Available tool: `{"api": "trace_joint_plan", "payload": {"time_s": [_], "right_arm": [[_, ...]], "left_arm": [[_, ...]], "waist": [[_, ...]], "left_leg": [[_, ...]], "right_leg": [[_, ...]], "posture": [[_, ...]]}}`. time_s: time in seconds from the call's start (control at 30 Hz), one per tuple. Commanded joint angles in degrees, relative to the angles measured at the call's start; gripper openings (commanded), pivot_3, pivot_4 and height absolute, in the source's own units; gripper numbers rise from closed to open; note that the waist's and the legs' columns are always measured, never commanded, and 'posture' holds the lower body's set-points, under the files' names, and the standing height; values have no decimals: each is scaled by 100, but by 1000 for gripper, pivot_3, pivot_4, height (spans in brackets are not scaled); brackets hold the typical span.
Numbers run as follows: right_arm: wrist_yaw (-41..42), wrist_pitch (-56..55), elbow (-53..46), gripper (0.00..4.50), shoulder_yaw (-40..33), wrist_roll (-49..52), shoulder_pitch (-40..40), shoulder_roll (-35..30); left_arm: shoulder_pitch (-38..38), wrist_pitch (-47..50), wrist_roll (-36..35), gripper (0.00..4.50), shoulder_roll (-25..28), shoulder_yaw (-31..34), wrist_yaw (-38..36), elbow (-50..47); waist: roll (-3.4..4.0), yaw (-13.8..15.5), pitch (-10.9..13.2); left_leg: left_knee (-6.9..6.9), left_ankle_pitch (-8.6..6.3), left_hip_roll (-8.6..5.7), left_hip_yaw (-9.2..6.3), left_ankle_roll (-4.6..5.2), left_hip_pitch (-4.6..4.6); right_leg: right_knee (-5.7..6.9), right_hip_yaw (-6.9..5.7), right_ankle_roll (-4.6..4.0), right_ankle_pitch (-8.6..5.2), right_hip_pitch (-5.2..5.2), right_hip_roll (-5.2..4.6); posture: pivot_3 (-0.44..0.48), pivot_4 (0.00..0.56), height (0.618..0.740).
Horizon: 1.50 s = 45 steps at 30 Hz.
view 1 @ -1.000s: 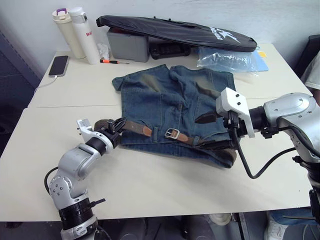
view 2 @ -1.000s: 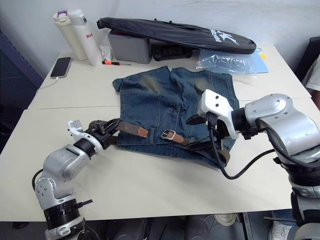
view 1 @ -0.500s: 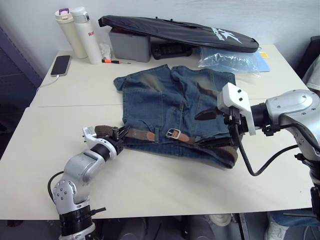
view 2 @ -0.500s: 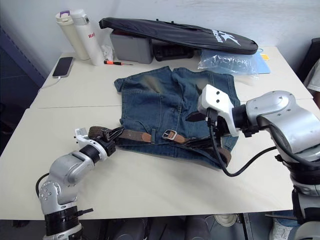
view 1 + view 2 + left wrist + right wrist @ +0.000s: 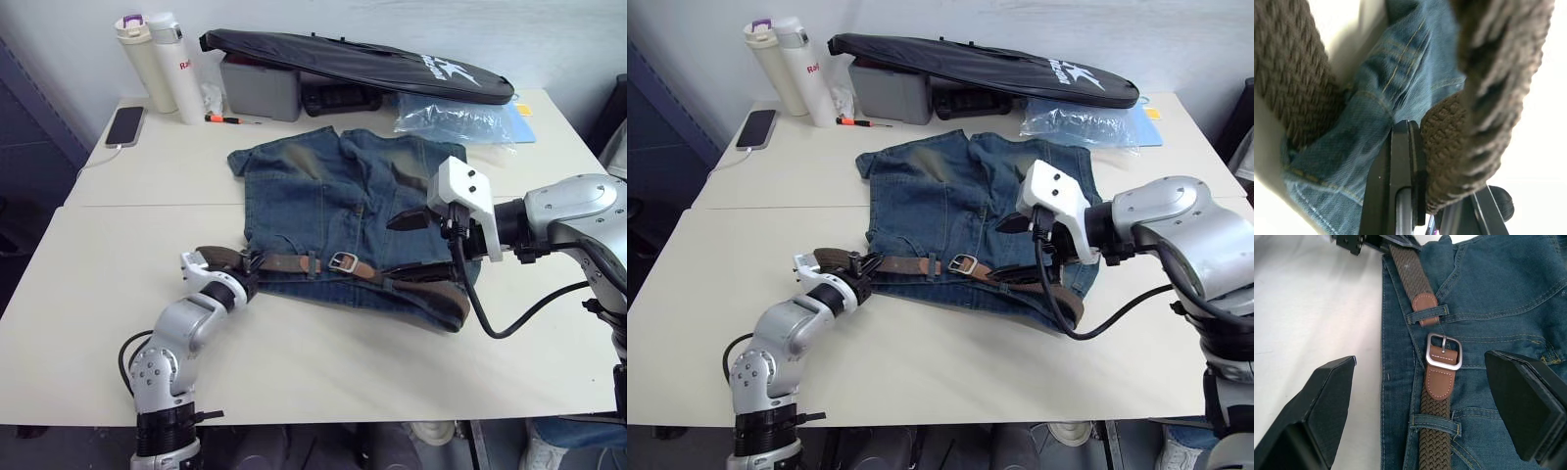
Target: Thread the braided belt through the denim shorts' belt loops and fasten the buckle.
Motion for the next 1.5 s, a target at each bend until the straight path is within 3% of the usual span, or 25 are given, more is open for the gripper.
{"api": "trace_joint_plan", "payload": {"time_s": [0.03, 0.43, 1.0, 1.5], "right_arm": [[-63, 28, -209, 4477, -273, 119, -110, -106], [-251, 149, -380, 4477, -315, 234, -7, -157], [-405, 106, -460, 4477, -255, 240, 127, -157], [-529, 116, -576, 4477, -275, 252, 297, -167]], "left_arm": [[-55, 9, 166, 0, 2, -154, -121, -98], [-600, 408, 779, 0, 63, -515, -493, 572], [-1385, 1678, 1286, 0, 234, -914, -329, 1333], [-2107, 2981, 1524, 0, 1487, -444, -1348, 2305]], "waist": [[0, 7, 0], [1, 16, -1], [2, 24, -1], [2, -94, -1]], "left_leg": [[0, 0, 0, 0, 0, 0], [15, -2, -1, -1, 4, -4], [17, -3, -2, -3, 5, -5], [16, -1, 0, -3, 3, 2]], "right_leg": [[0, 0, 0, 0, 0, 0], [2, -2, 4, 3, 2, 2], [5, -1, 20, 11, 3, 1], [25, -2, 23, 11, 0, 3]], "posture": [[0, 150, 740], [0, 150, 740], [0, 150, 740], [0, 150, 740]]}}
